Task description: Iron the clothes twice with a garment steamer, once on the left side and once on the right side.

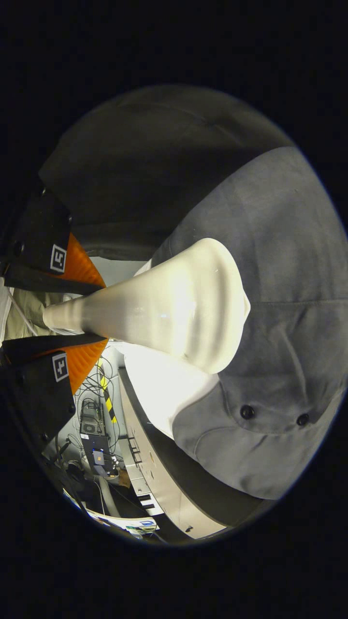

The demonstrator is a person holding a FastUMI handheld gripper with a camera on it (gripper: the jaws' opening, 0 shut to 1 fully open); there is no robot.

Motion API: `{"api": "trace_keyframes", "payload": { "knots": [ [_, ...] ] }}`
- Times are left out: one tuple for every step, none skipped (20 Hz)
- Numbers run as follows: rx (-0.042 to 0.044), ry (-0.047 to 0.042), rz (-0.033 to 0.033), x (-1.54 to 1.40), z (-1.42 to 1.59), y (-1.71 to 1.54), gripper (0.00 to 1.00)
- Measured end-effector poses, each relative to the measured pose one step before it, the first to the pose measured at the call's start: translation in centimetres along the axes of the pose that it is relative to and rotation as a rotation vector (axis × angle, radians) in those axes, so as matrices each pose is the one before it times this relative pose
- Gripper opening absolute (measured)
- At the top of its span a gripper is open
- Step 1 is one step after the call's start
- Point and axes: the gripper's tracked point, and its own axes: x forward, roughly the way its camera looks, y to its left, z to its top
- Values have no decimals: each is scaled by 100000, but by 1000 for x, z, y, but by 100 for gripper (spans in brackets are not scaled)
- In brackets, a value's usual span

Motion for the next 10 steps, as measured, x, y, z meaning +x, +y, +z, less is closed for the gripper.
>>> {"api": "trace_keyframes", "payload": {
  "knots": [
    [794,-1074,-160,-799,410,-489,46],
    [847,-1255,-187,-727,379,-293,46],
    [1063,-1483,-67,-791,466,-485,46],
    [1143,-1703,114,-839,487,-476,46],
    [1051,-2207,24,-905,645,-494,46],
    [1177,-2227,-129,-1156,721,-597,46],
    [1333,-2315,-114,-1089,715,-659,46],
    [1544,-2483,-144,-1033,543,-732,46],
    [1568,-2031,-541,-1160,573,-576,46],
    [1446,-2064,-829,-950,520,-860,46]
  ]
}}
